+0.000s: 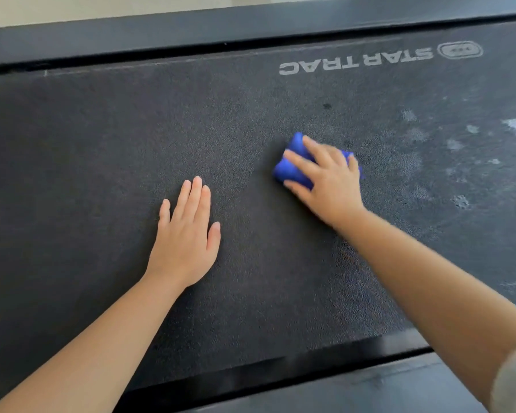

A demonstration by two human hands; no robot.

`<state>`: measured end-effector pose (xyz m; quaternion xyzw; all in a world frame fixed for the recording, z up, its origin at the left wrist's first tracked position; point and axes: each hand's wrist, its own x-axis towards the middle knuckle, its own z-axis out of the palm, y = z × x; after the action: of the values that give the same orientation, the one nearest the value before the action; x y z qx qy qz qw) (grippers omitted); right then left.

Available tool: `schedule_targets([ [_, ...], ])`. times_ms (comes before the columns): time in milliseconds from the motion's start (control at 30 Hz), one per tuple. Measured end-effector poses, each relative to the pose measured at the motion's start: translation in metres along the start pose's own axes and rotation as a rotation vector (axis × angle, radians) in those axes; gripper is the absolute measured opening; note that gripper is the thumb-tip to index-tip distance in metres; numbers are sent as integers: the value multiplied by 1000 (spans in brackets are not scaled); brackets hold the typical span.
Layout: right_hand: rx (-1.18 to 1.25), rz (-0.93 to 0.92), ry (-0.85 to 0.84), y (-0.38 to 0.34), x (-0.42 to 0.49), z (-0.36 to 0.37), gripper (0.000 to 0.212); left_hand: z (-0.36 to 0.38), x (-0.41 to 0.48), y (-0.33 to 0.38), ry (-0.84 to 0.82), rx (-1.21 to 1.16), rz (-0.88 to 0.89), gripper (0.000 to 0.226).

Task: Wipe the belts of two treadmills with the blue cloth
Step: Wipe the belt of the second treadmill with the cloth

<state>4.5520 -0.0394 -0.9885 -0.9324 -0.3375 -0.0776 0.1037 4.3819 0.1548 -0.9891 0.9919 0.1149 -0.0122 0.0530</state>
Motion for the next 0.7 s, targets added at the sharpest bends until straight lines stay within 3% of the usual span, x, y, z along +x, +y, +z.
schedule_targets([
  [133,7,215,-59,14,31,1,50,-1,0,0,-12,-9,0,71],
  [267,23,172,66,-15,-28,-3,49,-1,1,2,-23,-31,-17,59],
  [467,26,105,87,-67,-129,-14,45,-2,1,2,-39,-6,-25,57],
  [600,39,-31,33,-22,-96,-13,46,-3,1,3,-48,-3,-36,58],
  [700,-15,146,52,23,-53,-14,50,-3,0,3,-46,-24,-31,58],
])
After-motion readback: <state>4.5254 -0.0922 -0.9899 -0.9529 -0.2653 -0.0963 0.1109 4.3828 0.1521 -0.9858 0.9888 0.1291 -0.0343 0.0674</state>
